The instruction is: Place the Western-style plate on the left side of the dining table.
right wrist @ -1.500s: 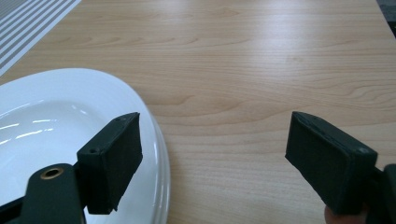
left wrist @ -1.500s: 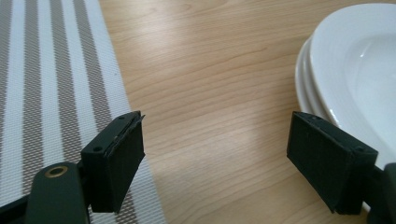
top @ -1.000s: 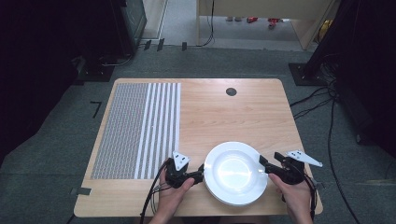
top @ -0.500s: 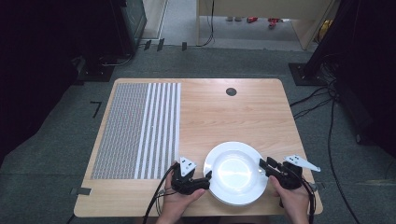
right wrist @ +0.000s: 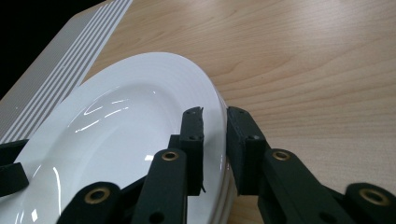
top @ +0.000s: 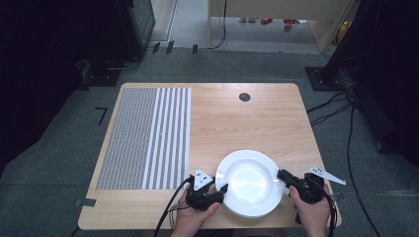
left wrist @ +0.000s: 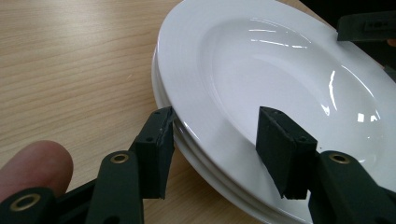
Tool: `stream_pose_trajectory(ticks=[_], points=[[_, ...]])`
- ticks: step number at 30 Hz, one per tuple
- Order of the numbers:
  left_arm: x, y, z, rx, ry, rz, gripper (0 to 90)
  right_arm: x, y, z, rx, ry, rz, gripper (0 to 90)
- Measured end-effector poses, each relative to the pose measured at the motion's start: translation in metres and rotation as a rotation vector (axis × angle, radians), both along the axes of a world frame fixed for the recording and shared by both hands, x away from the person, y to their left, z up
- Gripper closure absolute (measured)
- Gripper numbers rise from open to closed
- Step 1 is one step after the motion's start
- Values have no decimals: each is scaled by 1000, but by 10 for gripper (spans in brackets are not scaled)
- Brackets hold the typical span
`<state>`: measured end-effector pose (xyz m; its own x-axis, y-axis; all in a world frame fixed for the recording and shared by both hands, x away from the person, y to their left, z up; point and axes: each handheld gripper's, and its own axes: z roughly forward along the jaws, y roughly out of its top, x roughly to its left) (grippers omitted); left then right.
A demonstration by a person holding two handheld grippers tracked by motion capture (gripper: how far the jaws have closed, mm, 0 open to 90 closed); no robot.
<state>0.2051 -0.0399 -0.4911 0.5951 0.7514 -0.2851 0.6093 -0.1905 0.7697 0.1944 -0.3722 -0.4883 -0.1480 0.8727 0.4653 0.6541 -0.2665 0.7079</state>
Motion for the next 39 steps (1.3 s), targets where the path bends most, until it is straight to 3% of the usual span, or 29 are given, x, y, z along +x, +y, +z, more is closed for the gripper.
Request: stream_pose_trajectory(ticks=[5,8,12,18,28,39], points=[[2,3,0,-22,11,-2,517,2,-7,-1,70,32,7,805],[2,4,-1,-29,7,1,522,2,-8,-2,83,36,6,805],[1,3,-1,-32,6,12,528,1,-7,-2,65,24,-2,824],[0,4,-2,-38,16,18,531,1,-9,-4,104,30,-7,831],[1,5,-3,-37,27,14,529,0,-9,-2,142,-7,-16,829],[1,4,-3,-38,28,17,525,1,-8,-4,190,5,-23,818]])
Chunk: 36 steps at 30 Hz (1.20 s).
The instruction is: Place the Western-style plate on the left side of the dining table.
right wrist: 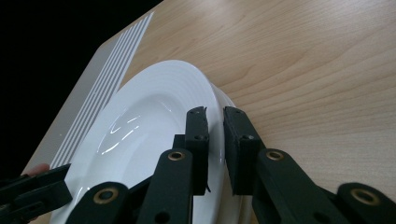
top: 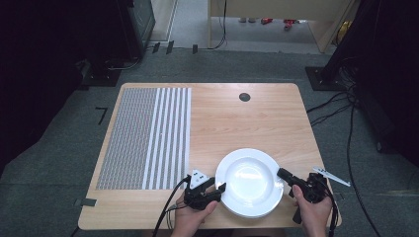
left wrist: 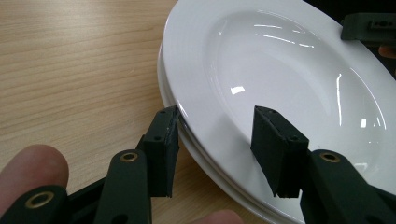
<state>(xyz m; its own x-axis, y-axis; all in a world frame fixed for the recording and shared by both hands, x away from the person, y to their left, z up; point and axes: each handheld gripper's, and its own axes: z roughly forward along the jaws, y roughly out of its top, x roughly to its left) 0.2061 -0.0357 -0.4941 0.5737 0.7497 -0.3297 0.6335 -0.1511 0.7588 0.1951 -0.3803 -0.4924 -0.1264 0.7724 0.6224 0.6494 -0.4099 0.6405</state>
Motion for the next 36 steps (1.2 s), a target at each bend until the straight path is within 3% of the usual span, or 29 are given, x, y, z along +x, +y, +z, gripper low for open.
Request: stream_pose_trajectory(ticks=[7,8,11,20,28,36], points=[[1,0,0,-5,8,2,516,0,0,0,20,-7,1,817],[1,0,0,-7,10,1,513,-1,-1,0,49,-20,8,817],[1,1,0,-13,14,1,511,-1,0,1,72,-35,16,817],[2,0,-1,-20,22,12,502,-1,3,3,101,-67,48,812],[2,0,-2,-25,25,10,507,1,3,0,106,-130,92,815],[2,3,-1,-46,19,11,534,3,5,-4,91,-137,84,806]])
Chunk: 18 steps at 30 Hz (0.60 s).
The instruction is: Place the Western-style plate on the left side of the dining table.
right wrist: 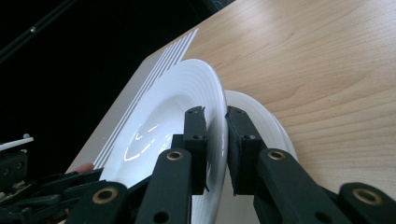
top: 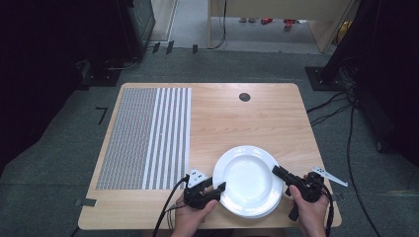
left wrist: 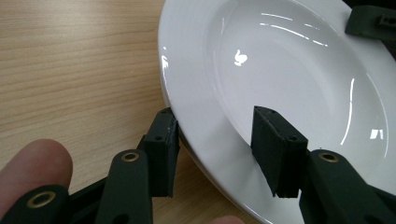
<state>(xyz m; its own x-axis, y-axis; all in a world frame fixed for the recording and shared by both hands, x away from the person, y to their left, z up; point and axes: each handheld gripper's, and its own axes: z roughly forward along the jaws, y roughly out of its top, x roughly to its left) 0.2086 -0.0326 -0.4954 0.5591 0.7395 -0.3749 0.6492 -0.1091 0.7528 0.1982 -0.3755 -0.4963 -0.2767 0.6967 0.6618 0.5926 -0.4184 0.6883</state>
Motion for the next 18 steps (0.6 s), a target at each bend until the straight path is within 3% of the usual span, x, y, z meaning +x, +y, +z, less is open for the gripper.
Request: stream_pose_trajectory(ticks=[3,9,18], points=[[1,2,0,-15,8,-3,559,0,1,-1,-1,7,-6,802],[5,10,0,-87,35,0,615,3,2,-7,3,31,-20,791],[6,11,1,-90,45,-3,625,3,4,-6,5,29,-30,791]])
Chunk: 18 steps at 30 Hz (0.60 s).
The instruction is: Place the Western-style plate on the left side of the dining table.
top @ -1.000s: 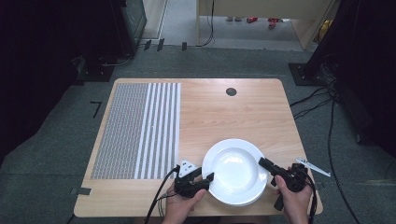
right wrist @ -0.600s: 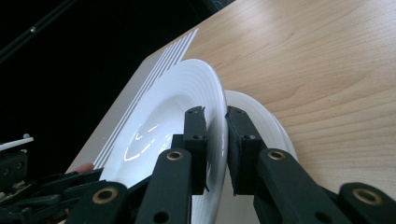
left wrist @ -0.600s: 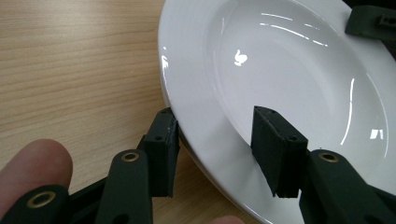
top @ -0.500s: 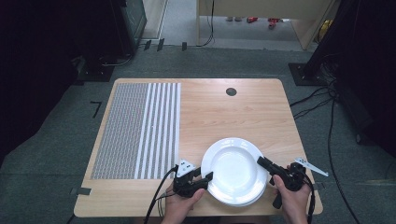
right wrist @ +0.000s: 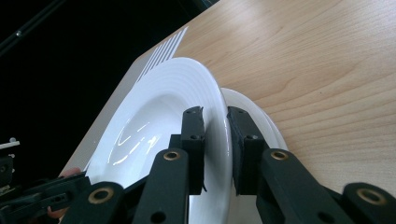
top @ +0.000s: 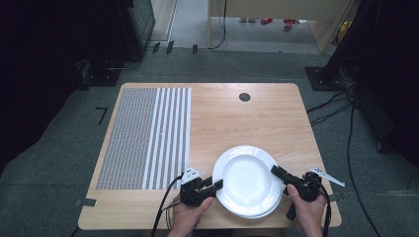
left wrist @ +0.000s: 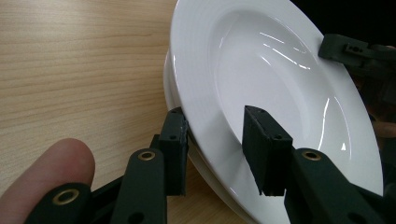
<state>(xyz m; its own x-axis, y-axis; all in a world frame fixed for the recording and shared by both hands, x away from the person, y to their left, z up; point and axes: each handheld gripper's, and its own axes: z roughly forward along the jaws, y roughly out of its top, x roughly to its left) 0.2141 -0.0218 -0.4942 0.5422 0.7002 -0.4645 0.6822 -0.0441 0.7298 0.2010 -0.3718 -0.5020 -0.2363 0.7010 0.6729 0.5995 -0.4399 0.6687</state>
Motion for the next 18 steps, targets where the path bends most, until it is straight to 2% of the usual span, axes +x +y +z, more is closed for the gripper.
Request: stream_pose_trajectory(ticks=[11,18], points=[[-1,3,4,-4,-19,-11,645,-2,4,5,10,-31,11,787],[0,5,6,-22,-5,2,660,-1,6,5,19,-28,15,789]])
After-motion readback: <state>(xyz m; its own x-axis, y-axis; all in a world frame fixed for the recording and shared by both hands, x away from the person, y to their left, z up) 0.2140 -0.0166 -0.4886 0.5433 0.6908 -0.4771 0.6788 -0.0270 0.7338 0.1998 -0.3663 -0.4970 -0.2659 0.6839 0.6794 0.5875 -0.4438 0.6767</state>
